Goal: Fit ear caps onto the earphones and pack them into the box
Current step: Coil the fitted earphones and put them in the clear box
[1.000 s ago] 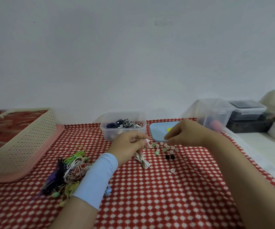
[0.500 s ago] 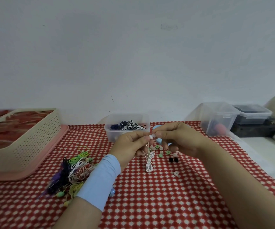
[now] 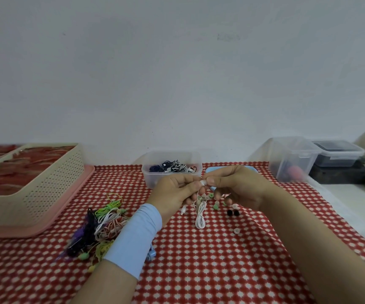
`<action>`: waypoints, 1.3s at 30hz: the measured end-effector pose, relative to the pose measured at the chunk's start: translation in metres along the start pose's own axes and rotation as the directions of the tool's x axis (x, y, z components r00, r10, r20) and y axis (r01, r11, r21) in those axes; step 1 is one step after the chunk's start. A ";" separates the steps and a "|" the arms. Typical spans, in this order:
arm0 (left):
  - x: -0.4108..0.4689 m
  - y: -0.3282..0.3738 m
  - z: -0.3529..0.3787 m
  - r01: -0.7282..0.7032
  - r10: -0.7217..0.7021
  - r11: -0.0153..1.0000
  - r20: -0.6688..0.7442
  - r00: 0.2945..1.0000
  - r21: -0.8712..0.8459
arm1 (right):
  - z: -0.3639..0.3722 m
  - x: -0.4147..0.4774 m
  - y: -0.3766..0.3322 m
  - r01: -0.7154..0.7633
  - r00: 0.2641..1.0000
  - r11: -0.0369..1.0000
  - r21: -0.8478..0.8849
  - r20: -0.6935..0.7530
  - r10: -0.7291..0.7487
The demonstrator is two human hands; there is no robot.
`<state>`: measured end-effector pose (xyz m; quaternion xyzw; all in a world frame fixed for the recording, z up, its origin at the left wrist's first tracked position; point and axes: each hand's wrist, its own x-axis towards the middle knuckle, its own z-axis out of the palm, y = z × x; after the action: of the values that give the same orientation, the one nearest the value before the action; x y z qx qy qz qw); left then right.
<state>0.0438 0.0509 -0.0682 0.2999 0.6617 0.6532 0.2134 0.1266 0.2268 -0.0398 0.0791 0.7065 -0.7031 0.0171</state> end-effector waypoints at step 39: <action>-0.001 0.004 -0.009 -0.015 0.009 0.992 0.052 0.999 0.121 | 0.005 -0.003 0.004 -0.011 1.000 0.999 -0.052 -0.021 0.010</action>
<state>0.0391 0.0432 -0.0638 0.3330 0.6928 0.6050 0.2076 0.1296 0.2214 -0.0435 0.0895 0.7244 -0.6834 0.0153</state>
